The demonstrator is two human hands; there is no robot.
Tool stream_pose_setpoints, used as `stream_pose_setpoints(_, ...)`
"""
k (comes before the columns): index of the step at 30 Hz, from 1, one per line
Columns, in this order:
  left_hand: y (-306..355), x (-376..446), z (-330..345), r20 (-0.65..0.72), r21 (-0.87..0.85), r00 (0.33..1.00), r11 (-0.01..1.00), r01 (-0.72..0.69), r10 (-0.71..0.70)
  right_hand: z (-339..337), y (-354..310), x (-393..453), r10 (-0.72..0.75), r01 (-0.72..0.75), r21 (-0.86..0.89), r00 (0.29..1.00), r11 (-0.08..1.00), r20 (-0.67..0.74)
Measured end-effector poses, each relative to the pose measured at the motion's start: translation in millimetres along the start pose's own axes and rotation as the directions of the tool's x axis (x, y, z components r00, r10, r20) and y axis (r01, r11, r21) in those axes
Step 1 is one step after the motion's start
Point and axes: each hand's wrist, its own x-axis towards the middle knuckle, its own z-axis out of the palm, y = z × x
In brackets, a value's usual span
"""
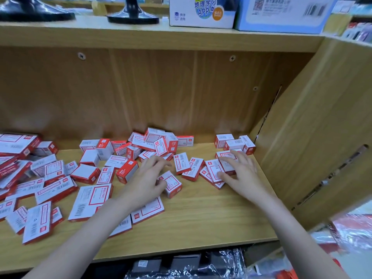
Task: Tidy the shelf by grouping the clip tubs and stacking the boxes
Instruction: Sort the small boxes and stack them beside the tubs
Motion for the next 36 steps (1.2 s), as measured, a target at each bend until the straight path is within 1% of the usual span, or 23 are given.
stream_pose_setpoints(2,2.6,-4.0,-2.5,0.032,0.001,0.999,0.999,-0.042,0.042,5.3,-5.0,-5.6,-0.055,0.058,-0.053,0.997,0.997,0.054)
stream_pose_setpoints(4,4.2,-7.6,-1.5,0.116,0.081,0.988,0.990,-0.116,0.106,15.5,-7.4,-9.6,-0.091,0.109,-0.158,0.989,0.981,0.114)
stream_pose_setpoints(5,4.2,-8.3,-0.3,0.150,0.123,0.981,0.982,-0.145,0.126,18.7,-7.8,-10.7,-0.093,0.115,-0.195,0.989,0.974,0.115)
stream_pose_setpoints(8,3.4,-7.4,6.1,0.231,0.172,0.968,0.974,-0.144,0.103,18.5,-6.8,-15.1,-0.081,0.099,-0.211,0.992,0.973,0.093)
stream_pose_setpoints(10,2.3,-6.9,10.4,0.248,0.140,0.966,0.983,-0.118,0.080,15.3,-3.7,-23.5,-0.072,0.089,-0.221,0.994,0.971,0.087)
stream_pose_setpoints(12,0.7,-7.9,13.2,0.249,0.105,0.966,0.989,-0.102,0.073,11.5,3.5,-34.2,-0.056,0.072,-0.217,0.996,0.974,0.075)
stream_pose_setpoints(15,-0.2,-8.7,14.3,0.248,0.096,0.965,0.989,-0.114,0.087,4.0,12.5,-44.6,-0.023,0.036,-0.227,0.998,0.973,0.061)
stream_pose_setpoints(21,-0.5,-14.7,8.6,0.205,0.080,0.975,0.991,-0.103,0.085,16.9,-7.0,-45.9,-0.029,0.002,-0.217,0.992,0.976,-0.125)
stream_pose_setpoints(24,-5.4,-21.1,3.6,0.149,0.075,0.988,0.997,-0.035,0.024,29.3,-16.3,-41.9,-0.077,0.010,-0.274,0.969,0.962,-0.234)
stream_pose_setpoints(25,-7.6,-22.8,2.3,0.118,0.080,0.993,0.997,-0.020,0.010,30.4,-22.0,-37.0,-0.112,0.037,-0.276,0.958,0.960,-0.263)
stream_pose_setpoints(26,-9.5,-24.3,1.4,0.090,0.082,0.996,0.997,-0.006,-0.002,30.5,-29.6,-30.8,-0.147,0.078,-0.258,0.954,0.963,-0.262)
stream_pose_setpoints(27,-11.4,-25.5,0.6,0.066,0.080,0.998,0.997,0.006,-0.011,30.0,-39.7,-22.5,-0.167,0.120,-0.209,0.960,0.971,-0.225)
stream_pose_setpoints(29,-10.6,-28.6,-3.1,0.035,0.056,0.999,0.998,0.033,-0.035,31.5,-61.4,-2.4,-0.148,0.148,-0.017,0.988,0.989,-0.032)
stream_pose_setpoints(30,-10.1,-30.9,-5.6,0.017,0.043,0.999,0.998,0.040,-0.040,33.7,-71.5,8.0,-0.133,0.131,0.029,0.989,0.991,0.063)
stream_pose_setpoints(31,-9.4,-33.8,-8.8,-0.005,0.036,0.999,0.999,0.037,-0.037,37.2,-79.3,16.9,-0.125,0.126,0.005,0.984,0.992,0.126)
stream_pose_setpoints(32,-8.6,-37.3,-13.0,-0.021,0.034,0.999,0.999,0.031,-0.030,40.7,-83.1,24.1,-0.130,0.140,-0.055,0.979,0.989,0.154)
stream_pose_setpoints(34,-11.5,-46.8,-21.5,-0.031,0.028,0.999,1.000,0.014,-0.013,41.5,-78.5,33.5,-0.144,0.171,-0.185,0.978,0.968,0.151)
stream_pose_setpoints(36,-16.7,-57.8,-30.7,-0.029,0.000,0.999,1.000,0.020,-0.020,34.0,-64.9,39.7,-0.121,0.149,-0.273,0.985,0.950,0.119)
